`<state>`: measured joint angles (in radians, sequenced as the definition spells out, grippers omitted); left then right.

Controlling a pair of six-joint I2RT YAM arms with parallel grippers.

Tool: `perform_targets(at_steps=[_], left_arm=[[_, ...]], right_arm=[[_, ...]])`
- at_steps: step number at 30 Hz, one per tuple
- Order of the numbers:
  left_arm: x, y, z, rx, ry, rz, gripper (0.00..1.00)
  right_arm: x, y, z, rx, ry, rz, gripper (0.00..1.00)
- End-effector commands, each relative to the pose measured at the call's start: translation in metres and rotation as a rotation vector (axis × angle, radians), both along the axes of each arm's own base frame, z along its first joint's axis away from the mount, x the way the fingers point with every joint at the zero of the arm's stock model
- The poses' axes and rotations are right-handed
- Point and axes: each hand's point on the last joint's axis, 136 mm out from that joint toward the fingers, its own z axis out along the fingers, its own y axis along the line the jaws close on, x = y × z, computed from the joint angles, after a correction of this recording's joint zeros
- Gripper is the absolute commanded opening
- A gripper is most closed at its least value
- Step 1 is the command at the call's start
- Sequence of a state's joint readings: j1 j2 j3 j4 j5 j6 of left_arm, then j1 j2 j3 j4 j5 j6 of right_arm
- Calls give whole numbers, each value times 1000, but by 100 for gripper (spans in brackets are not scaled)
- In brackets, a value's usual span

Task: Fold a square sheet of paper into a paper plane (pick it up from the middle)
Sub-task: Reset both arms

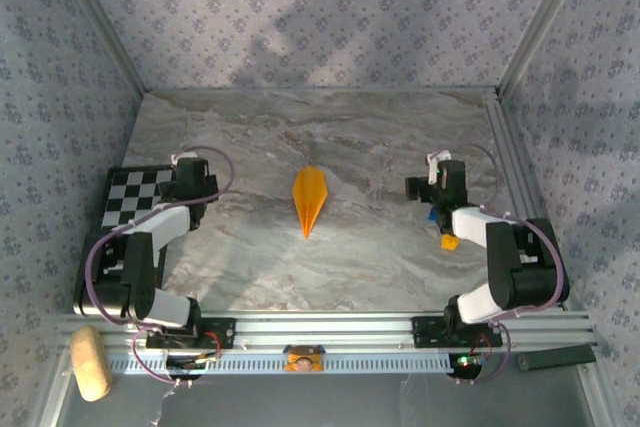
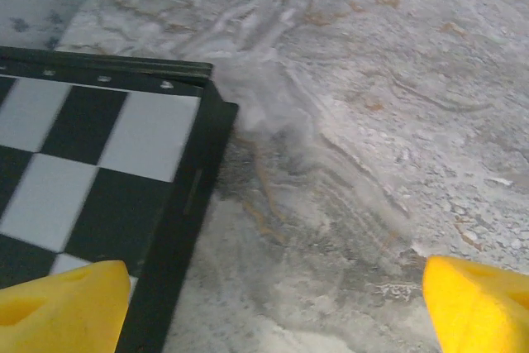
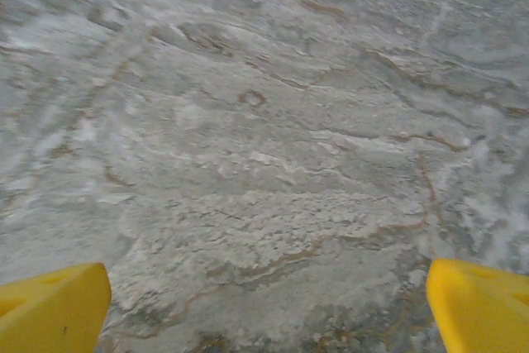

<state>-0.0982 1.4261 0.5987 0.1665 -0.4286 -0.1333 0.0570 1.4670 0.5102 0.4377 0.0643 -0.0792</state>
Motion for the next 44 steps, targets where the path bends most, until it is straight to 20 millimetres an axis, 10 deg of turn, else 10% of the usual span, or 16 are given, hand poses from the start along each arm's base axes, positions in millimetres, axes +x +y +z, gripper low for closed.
perform_targets(at_steps=[1, 8, 44], left_arm=[[29, -15, 29, -18, -211, -108, 91], [31, -21, 29, -79, -276, -226, 90], [30, -17, 10, -119, -321, -232, 100]], right_arm=[[2, 0, 26, 103, -178, 103, 100], [6, -29, 11, 78, -177, -71, 100], [6, -28, 12, 57, -186, -79, 100]])
